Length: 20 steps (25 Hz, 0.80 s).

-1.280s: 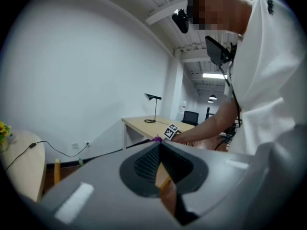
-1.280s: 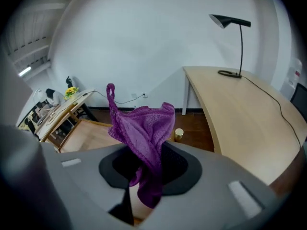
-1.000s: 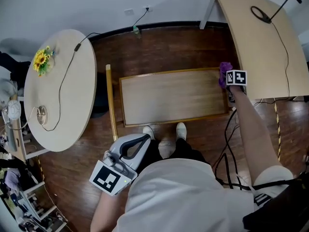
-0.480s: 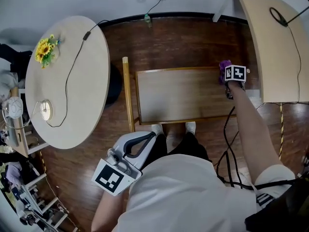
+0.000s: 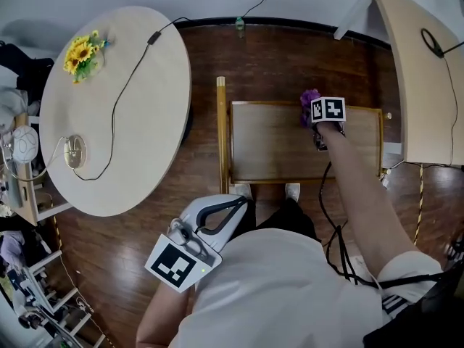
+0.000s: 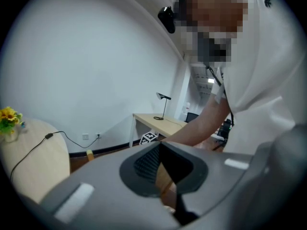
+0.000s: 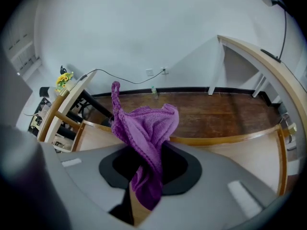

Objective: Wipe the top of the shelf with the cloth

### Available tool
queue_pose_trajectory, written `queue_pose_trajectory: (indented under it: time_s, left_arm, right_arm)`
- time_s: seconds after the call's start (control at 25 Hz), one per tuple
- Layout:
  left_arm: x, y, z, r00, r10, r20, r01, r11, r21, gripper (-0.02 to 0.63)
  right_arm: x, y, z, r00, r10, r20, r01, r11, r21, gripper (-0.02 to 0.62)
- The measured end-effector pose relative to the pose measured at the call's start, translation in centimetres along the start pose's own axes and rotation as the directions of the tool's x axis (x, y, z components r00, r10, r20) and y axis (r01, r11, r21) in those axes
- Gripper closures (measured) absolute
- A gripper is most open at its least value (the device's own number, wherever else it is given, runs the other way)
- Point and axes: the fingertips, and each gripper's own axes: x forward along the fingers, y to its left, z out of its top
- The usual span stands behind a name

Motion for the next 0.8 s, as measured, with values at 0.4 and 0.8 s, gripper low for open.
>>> queue_pose_trajectory:
  time_s: [0.4,0.8]
  left_arm:
    - [-5.0,1.8,-2.1,0.999,0.049,0.018,-0.048,0.998,-0.042,0.587]
    - [-7.8,2.8,-4.0,0.995,0.095,0.022,-0.094,0.993,-0.065,0.587]
  right_arm:
    - [3.7,18.6,1.2,0.975,0.219,-0.022,-0.22,0.973,-0.065,0.491]
    - [4.6,26.4,0.4,0.897,0.442,0.012,-0.441,0.892,0.1,0.491]
